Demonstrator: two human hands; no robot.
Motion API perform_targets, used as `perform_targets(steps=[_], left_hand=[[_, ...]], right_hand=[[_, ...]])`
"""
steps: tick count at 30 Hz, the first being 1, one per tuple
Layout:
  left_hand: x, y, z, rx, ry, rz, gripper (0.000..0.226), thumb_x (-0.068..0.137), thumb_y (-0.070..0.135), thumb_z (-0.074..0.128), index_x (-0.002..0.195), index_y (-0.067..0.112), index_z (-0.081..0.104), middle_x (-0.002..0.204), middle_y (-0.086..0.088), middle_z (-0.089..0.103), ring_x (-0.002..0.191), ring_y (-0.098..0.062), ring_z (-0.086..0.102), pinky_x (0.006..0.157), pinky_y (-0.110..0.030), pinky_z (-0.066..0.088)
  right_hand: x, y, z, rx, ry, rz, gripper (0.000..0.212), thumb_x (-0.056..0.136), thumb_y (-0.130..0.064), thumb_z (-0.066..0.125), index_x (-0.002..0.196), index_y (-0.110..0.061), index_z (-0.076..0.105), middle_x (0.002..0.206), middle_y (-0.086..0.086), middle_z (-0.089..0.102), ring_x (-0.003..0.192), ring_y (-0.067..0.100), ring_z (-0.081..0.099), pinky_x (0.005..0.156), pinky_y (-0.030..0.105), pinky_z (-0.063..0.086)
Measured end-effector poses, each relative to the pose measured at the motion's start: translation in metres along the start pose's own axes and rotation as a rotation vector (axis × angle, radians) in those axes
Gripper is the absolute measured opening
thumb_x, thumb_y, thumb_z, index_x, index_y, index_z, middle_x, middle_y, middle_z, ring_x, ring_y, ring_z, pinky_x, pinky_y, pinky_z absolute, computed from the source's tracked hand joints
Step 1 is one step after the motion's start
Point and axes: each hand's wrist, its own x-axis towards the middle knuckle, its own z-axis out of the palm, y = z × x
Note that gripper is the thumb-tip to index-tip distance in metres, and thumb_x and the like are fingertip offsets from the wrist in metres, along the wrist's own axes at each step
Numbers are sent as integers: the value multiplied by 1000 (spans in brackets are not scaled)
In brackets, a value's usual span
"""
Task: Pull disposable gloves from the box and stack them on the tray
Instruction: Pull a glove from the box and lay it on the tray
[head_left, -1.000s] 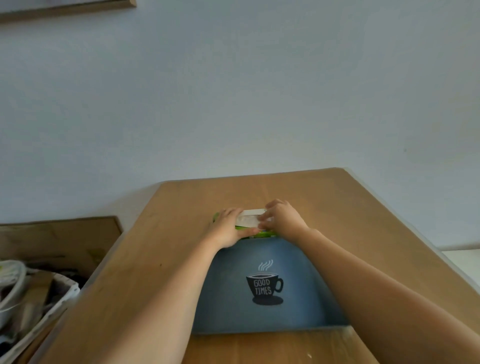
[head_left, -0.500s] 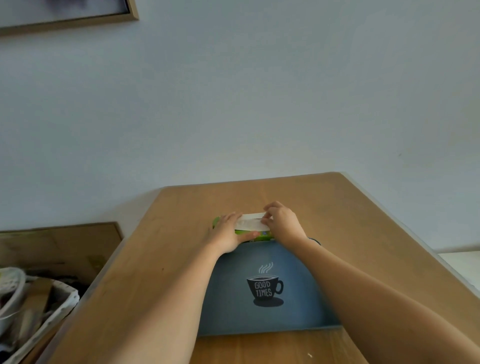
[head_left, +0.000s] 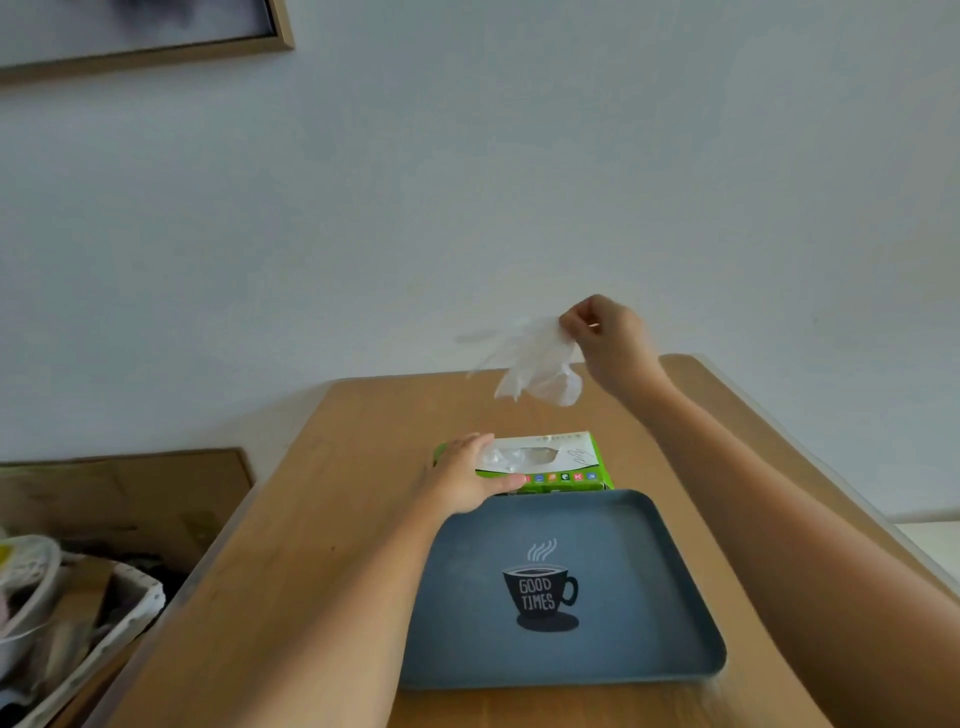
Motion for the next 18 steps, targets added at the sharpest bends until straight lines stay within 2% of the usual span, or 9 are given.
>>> perform_targets(steps=[3,5,6,8,9,11,14,16,18], left_hand=[[-4,5,-11,-265,48,-23,70,80,53,68,140,25,46,150,1,40,135,-18,39,108,-33,35],[-18,21,-23,-671,239,-15,46,91,44,59,130,20,56,136,1,54,124,-17,50,97,-26,36],[-28,33,-30,-904,267,-24,43,96,45,48,128,17,57,130,2,57,122,-16,52,99,-27,33],[-40,49,-39,-1276,124,-43,56,97,58,26,122,18,57,117,5,63,116,-14,54,115,-36,20],[-45,54,-40,-1374,11,-39,64,94,65,19,111,20,61,107,6,69,111,-12,57,119,-41,13],[-52,58,-38,-1429,-203,28,80,83,76,20,103,16,68,101,2,74,112,-13,57,119,-48,14],[-66,61,-33,-1389,-409,132,97,61,77,63,127,6,58,125,-9,63,122,-22,54,112,-45,34],[-77,63,-31,-1286,-439,134,122,43,74,78,139,8,42,133,-9,53,127,-22,46,114,-46,29],[-92,66,-28,-1181,-380,141,132,41,81,72,146,11,32,147,-12,39,139,-21,33,119,-49,15]], right_hand=[[-10,-13,-18,322,-170,113,21,97,-8,50,77,-10,56,72,3,64,67,16,60,72,27,52],[-23,-19,-30,437,-265,158,20,98,-7,49,79,-7,55,72,7,65,63,15,64,67,23,56],[-31,-21,-36,464,-296,172,19,98,-8,49,80,-7,55,72,6,66,61,14,64,64,22,56],[-42,-21,-44,515,-354,219,19,99,-10,48,81,-6,56,71,6,64,60,13,62,62,21,54],[-49,-20,-46,517,-381,254,20,99,-11,47,82,-6,56,72,6,62,58,12,60,59,20,53],[-63,-22,-48,480,-431,301,21,100,-14,47,84,-6,57,72,7,58,51,7,54,52,15,46],[-87,-29,-55,458,-456,346,20,98,-9,47,86,-12,63,73,12,67,45,0,52,52,12,42],[-104,-27,-59,703,-517,492,18,96,0,44,93,-5,61,70,16,70,52,8,61,60,19,50],[-119,-23,-59,900,-654,659,15,93,0,47,95,3,62,72,14,69,60,19,67,60,27,57]])
